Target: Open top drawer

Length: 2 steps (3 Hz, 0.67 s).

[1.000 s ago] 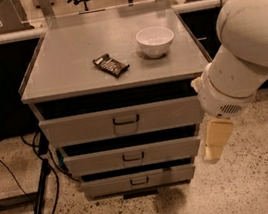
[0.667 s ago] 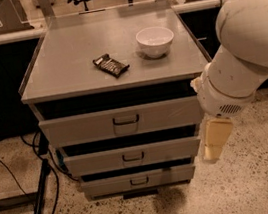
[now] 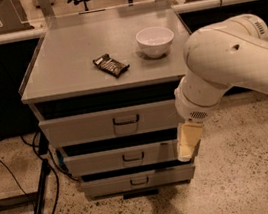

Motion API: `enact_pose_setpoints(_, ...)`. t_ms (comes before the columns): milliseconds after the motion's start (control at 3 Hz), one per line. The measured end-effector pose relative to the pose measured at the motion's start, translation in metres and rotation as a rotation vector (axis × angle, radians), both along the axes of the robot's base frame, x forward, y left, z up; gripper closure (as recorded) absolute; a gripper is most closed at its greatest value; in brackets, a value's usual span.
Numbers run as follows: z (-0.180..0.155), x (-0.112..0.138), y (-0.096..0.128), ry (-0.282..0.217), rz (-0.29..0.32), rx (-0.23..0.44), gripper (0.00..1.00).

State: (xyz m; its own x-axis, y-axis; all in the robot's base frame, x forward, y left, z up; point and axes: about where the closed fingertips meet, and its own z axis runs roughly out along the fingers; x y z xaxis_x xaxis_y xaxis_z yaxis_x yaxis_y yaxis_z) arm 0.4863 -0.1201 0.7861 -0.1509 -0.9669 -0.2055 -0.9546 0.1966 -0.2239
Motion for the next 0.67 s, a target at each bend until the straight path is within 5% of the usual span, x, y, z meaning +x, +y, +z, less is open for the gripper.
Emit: enact_pose_setpoints(667, -0.049, 0.034, 0.001, 0.028, -0.098, 0.035, 0.0)
